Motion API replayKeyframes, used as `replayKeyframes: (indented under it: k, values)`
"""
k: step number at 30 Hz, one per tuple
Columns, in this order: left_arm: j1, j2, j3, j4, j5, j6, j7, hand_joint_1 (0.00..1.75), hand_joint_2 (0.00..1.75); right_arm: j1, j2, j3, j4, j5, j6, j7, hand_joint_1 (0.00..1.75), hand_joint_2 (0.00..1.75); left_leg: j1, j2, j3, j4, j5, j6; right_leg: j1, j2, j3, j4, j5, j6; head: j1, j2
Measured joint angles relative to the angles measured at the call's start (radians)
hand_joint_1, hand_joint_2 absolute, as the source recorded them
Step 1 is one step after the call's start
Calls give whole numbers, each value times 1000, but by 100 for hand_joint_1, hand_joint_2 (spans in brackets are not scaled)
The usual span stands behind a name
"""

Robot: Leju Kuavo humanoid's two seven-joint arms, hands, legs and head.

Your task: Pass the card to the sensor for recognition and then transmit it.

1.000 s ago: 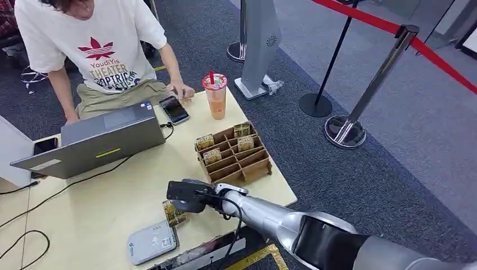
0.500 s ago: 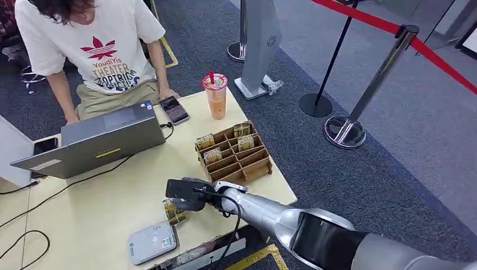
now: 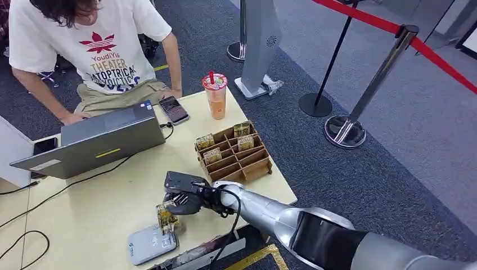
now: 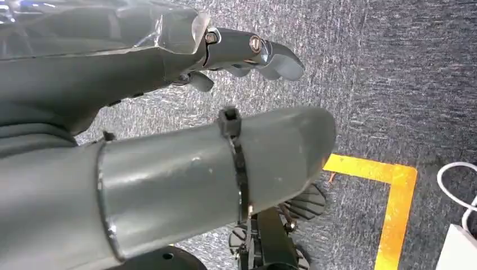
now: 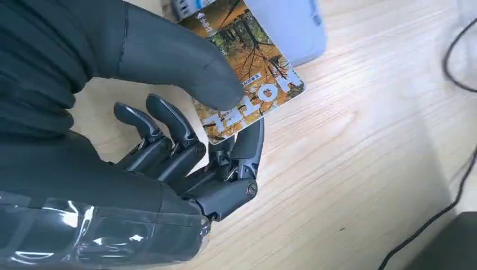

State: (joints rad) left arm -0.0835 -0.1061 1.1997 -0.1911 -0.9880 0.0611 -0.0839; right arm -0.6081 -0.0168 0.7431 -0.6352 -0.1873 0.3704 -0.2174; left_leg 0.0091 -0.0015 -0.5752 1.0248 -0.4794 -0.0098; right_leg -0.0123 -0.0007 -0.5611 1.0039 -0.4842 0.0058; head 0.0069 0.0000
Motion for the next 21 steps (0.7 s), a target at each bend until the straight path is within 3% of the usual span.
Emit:
replayKeyframes:
  k: [5,14,21]
  values:
    - [0,0,2,0,-1,0,-2,0,0,-4,-7,3,-32,-62,19,9,175,175,0,0,0,0,0,0,0,0,0,0,0,0,0,0]
    - [0,1,13,0,-8,-1,-5,0,0,-13,-56,0,-174,-123,-37,1,175,175,0,0,0,0,0,0,0,0,0,0,0,0,0,0]
    - [-5,1,13,0,-21,-3,-3,0,0,10,-74,-2,-253,-71,-59,32,175,175,0,0,0,0,0,0,0,0,0,0,0,0,0,0]
